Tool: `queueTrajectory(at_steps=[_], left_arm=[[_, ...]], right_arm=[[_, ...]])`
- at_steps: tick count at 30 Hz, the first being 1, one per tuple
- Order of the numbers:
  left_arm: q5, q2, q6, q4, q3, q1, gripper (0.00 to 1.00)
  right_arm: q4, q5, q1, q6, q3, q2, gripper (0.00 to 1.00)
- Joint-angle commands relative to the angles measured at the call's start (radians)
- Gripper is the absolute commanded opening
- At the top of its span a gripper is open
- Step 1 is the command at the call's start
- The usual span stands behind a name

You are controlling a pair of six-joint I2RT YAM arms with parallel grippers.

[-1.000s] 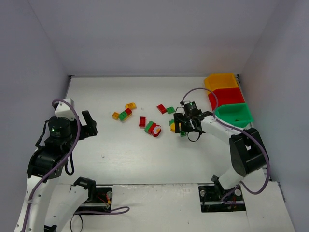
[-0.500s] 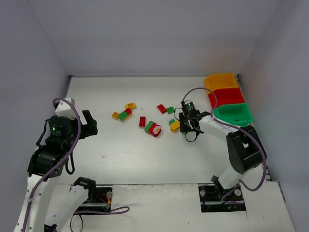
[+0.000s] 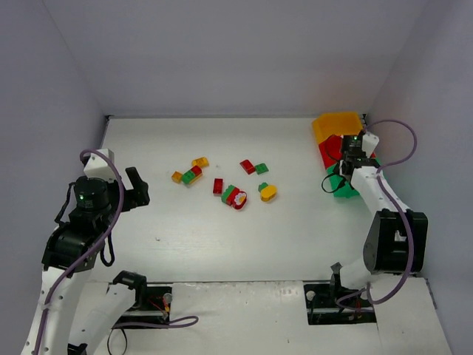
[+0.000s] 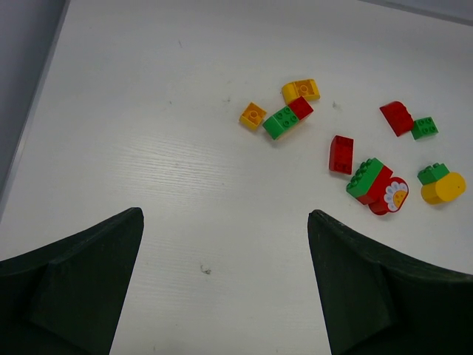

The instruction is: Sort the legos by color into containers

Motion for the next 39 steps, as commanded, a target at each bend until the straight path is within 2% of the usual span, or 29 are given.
queueTrajectory(at_steps=[1,3,4,5,6,8,10,13,16,17,21,28,33,39], left_arm=[[0.014,0.014,0.02,0.07,0.023,-0.008,0.86],[0.02,0.016,0.02,0.073,0.025,-0.01,0.86],[0.02,0.014,0.02,0.072,0.025,-0.01,0.86],[0.021,0.014,0.019,0.072,0.022,-0.01,0.85],[0.023,0.014,0.02,0.073,0.017,-0.01,0.86],[0.021,0.011,0.02,0.069,0.016,-0.011,0.86],[0.021,0.011,0.02,0.062,0.016,-0.011,0.86],[0.015,0.013,0.02,0.061,0.017,-0.011,0.86],[0.015,0.022,0.02,0.064,0.02,-0.011,0.86],[0.017,0.023,0.02,0.064,0.023,-0.011,0.86],[0.021,0.031,0.022,0.059,0.026,-0.011,0.86],[0.004,0.026,0.027,0.018,0.042,-0.011,0.86],[-0.008,0.022,0.03,-0.017,0.051,-0.011,0.86],[-0.009,0.008,0.022,-0.039,0.051,-0.011,0.86]], right_arm=[[-0.008,0.087,-0.044,0.059,0.082,0.034,0.06],[-0.008,0.102,-0.061,0.059,0.119,0.067,0.16],[-0.009,0.105,-0.078,0.058,0.13,0.078,0.29],[-0.013,0.104,-0.084,0.055,0.15,0.103,0.37],[-0.016,0.105,-0.09,0.05,0.157,0.112,0.53],[-0.02,0.101,-0.095,0.047,0.174,0.126,0.66],[-0.02,0.067,-0.09,0.027,0.183,0.124,0.73],[0.0,-0.048,-0.043,-0.025,0.2,0.098,0.74],[0.091,-0.181,0.071,-0.141,0.206,0.083,0.72],[0.105,-0.277,0.094,-0.169,0.211,0.087,0.72],[0.126,-0.43,0.195,-0.244,0.275,0.152,0.75],[0.135,-0.508,0.319,-0.31,0.372,0.342,0.79],[0.133,-0.537,0.362,-0.327,0.43,0.46,0.81],[0.135,-0.518,0.396,-0.329,0.446,0.525,0.82]])
